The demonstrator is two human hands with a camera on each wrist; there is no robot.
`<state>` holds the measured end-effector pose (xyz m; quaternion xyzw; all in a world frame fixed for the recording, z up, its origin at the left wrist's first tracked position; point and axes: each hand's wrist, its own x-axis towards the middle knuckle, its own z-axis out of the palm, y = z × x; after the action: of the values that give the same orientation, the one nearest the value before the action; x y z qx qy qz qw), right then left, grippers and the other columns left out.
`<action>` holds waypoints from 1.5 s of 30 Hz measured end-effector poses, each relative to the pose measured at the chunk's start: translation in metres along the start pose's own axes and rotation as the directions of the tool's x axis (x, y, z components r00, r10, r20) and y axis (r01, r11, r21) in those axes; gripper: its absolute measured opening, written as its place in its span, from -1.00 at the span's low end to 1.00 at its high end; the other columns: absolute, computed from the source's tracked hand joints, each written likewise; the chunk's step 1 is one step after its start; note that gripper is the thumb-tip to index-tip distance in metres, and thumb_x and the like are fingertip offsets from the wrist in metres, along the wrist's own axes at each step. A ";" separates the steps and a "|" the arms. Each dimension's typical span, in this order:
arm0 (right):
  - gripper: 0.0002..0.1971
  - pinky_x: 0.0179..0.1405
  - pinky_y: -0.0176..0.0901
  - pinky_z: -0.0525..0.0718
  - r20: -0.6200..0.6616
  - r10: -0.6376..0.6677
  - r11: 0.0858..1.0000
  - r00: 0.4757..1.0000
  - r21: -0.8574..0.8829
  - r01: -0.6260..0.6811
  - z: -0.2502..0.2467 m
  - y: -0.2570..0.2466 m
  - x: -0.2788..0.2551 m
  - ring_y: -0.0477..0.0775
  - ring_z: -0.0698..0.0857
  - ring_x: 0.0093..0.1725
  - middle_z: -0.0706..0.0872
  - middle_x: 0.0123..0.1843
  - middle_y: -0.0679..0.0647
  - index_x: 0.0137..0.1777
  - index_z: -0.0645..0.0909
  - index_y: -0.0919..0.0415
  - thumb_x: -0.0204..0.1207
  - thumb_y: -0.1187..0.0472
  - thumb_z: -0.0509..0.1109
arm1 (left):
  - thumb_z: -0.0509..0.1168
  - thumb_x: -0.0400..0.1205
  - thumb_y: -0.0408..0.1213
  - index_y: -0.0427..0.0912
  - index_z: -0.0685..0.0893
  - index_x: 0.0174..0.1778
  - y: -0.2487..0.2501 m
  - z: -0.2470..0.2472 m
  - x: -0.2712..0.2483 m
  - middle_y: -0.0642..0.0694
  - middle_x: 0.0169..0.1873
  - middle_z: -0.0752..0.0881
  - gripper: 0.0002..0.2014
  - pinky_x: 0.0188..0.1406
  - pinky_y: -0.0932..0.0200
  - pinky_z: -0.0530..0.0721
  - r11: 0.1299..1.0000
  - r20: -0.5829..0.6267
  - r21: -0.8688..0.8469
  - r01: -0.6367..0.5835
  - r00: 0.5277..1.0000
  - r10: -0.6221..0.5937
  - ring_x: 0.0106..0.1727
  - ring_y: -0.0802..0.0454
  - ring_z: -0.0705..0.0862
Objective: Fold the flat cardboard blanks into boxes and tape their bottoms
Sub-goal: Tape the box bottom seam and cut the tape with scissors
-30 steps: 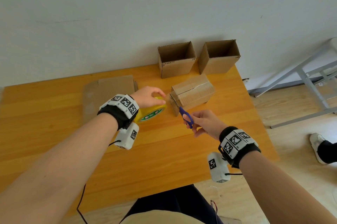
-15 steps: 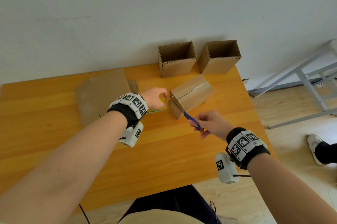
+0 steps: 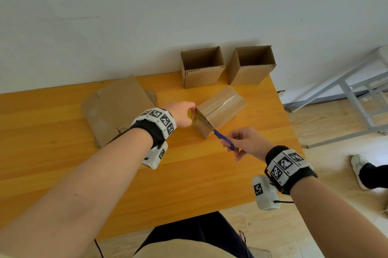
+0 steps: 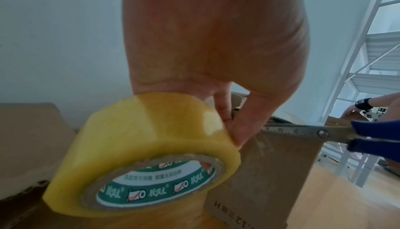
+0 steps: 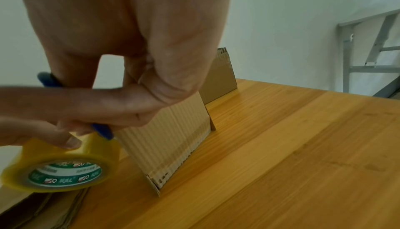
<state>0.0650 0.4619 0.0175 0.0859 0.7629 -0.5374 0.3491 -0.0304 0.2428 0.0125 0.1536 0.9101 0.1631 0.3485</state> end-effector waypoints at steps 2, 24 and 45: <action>-0.80 -0.46 -0.23 0.69 -0.002 -0.001 1.000 1.000 0.005 0.001 -0.002 0.000 -0.001 -0.11 0.60 -0.48 0.69 -0.35 0.06 -0.16 0.69 0.30 0.53 0.14 0.45 | 0.21 0.55 -0.41 -0.02 0.51 0.22 0.000 0.001 0.002 -0.18 0.17 0.63 -0.65 -0.52 0.24 0.45 1.000 0.002 -0.022 0.001 1.000 -0.001 -0.42 0.05 0.50; -0.63 -0.44 -0.15 0.72 -0.016 0.087 0.977 0.996 0.197 -0.082 0.014 -0.009 0.017 -0.04 0.59 -0.49 0.64 -0.31 0.13 -0.05 0.62 0.38 0.55 -0.01 0.39 | 0.24 0.64 -0.13 -0.13 0.57 -0.06 -0.012 0.013 -0.002 0.03 -0.14 0.60 -0.86 -0.19 0.12 0.52 0.959 -0.166 -0.278 -0.053 0.986 0.006 -0.21 0.01 0.56; -0.67 -0.57 -0.23 0.63 0.064 0.056 0.988 0.996 0.138 -0.065 0.014 -0.008 0.018 -0.08 0.55 -0.55 0.66 -0.35 0.10 -0.13 0.65 0.33 0.55 0.00 0.38 | 0.21 0.68 -0.17 -0.16 0.53 -0.17 -0.015 0.027 -0.006 -0.06 -0.37 0.55 -0.83 -0.30 0.12 0.47 0.949 -0.231 -0.309 -0.054 0.973 -0.020 -0.33 -0.04 0.49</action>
<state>0.0537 0.4416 0.0102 0.1172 0.7096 -0.5810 0.3809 -0.0106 0.2317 -0.0091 0.0841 0.9056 0.3253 0.2589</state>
